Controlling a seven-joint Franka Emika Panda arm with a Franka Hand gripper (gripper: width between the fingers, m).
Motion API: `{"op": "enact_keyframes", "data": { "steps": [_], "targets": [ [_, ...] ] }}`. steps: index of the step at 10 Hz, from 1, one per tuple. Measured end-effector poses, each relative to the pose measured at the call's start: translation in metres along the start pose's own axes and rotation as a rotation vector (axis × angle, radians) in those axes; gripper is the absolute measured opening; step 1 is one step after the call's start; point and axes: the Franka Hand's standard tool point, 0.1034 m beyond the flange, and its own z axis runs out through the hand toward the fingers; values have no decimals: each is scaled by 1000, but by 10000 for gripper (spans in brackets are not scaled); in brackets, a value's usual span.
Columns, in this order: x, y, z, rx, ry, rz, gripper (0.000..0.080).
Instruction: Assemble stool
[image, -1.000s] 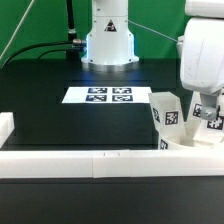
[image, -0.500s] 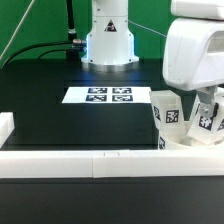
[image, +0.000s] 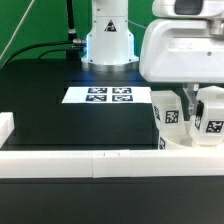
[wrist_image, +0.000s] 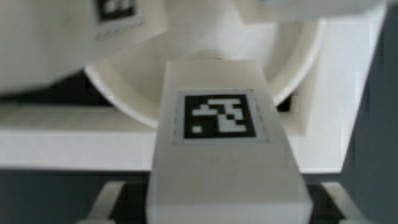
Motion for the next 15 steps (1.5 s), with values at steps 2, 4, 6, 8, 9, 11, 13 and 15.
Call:
{"op": "enact_keyframes", "data": {
  "steps": [2, 4, 6, 8, 9, 11, 13, 15],
  "targets": [
    [-4, -3, -1, 9, -41, 209, 337],
    [-4, -1, -1, 5, -42, 311, 337],
    [-4, 1, -1, 0, -46, 417, 337],
    [-9, 4, 0, -11, -41, 801, 337],
    [-14, 5, 2, -11, -47, 1025, 337],
    [-15, 8, 2, 11, -70, 1328, 337],
    [-18, 7, 3, 14, -71, 1516, 337],
    [-18, 7, 3, 9, -76, 1624, 337]
  ]
}}
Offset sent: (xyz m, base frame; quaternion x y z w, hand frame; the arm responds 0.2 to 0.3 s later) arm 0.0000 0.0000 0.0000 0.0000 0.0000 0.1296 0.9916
